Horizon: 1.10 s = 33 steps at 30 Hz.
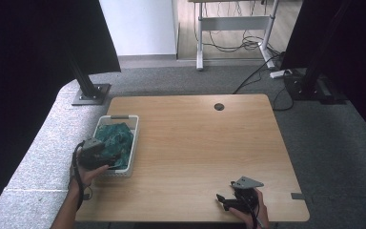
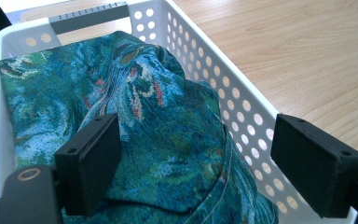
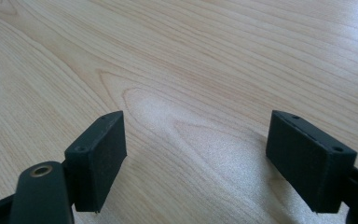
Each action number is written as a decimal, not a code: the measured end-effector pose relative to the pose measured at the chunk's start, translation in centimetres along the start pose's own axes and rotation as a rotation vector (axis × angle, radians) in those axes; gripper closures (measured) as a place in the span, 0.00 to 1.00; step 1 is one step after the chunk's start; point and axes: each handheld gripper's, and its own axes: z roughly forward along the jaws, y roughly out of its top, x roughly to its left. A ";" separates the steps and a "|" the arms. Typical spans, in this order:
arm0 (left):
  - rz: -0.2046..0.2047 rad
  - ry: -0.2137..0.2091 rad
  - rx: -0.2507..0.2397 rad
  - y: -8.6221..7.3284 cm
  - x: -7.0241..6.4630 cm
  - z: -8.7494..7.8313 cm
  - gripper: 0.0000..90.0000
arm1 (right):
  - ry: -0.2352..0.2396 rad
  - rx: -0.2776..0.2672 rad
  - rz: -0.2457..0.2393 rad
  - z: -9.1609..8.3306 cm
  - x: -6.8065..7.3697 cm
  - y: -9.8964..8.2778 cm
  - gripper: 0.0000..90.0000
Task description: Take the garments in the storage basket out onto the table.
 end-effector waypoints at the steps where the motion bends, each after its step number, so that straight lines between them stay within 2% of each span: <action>1: -0.002 0.004 0.001 0.0 0.0 0.1 0.17 | 0.003 -0.001 0.002 0.0 0.0 0.0 0.22; 8: -0.022 0.009 0.024 0.0 0.4 0.8 0.17 | 0.007 -0.002 0.007 0.0 -0.1 0.0 0.22; 18: -0.045 0.036 0.057 -0.3 0.8 1.7 0.16 | 0.006 -0.003 0.007 0.0 -0.1 0.0 0.22; 20: -0.038 0.061 0.061 -0.3 0.9 1.8 0.18 | 0.006 -0.003 0.006 0.0 -0.1 0.0 0.22; 23: -0.056 0.079 0.069 -0.5 1.2 2.0 0.18 | 0.006 -0.003 0.006 0.0 -0.1 0.0 0.22; 28: -0.076 0.076 0.080 -0.6 1.5 2.2 0.18 | 0.006 -0.003 0.007 0.0 -0.1 0.0 0.22; 33: -0.074 0.075 0.094 -0.6 1.5 2.5 0.17 | 0.005 -0.003 0.006 0.0 -0.1 0.0 0.22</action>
